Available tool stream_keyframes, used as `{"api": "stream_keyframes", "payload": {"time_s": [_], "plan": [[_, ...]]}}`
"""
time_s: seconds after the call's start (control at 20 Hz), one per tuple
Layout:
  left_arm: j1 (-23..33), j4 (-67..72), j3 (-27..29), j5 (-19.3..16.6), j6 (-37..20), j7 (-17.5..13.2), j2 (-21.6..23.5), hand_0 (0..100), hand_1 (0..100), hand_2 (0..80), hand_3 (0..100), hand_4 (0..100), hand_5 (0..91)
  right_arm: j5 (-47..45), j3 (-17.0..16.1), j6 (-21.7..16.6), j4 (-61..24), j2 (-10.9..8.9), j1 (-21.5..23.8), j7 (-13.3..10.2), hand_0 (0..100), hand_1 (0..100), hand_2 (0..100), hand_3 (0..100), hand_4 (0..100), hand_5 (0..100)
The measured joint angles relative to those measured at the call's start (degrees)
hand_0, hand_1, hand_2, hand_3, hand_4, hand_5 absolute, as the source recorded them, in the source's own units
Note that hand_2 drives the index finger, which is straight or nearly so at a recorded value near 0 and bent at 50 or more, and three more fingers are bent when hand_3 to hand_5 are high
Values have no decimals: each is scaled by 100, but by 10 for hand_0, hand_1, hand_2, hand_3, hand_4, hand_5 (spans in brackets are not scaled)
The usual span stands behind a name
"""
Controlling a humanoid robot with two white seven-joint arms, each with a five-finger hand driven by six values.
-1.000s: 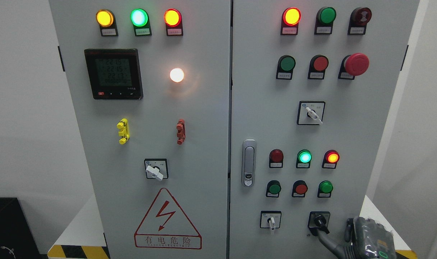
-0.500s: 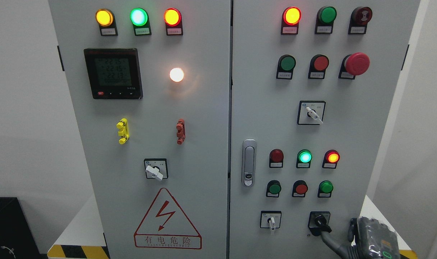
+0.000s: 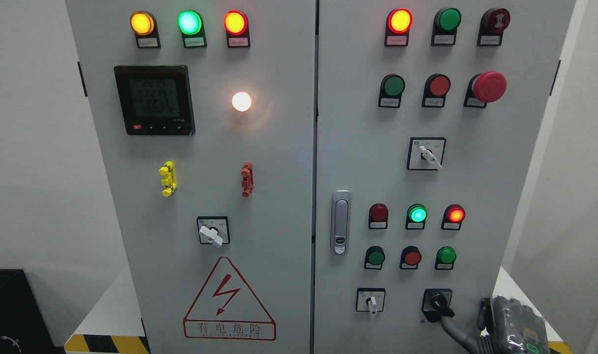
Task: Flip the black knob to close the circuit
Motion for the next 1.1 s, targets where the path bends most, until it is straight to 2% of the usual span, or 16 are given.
{"api": "stream_keyframes", "payload": {"time_s": [0.55,1.1], "plan": [[0,0,0,0,0,0,0,0,0,0,0,0,0,-16,6,-29,-17,-2,-33,3,0,264,756,916,740,733],[0,0,0,0,0,0,0,0,0,0,0,0,0,14,33,-268,-98,22,67,-9,0,262,755,917,740,734]]}}
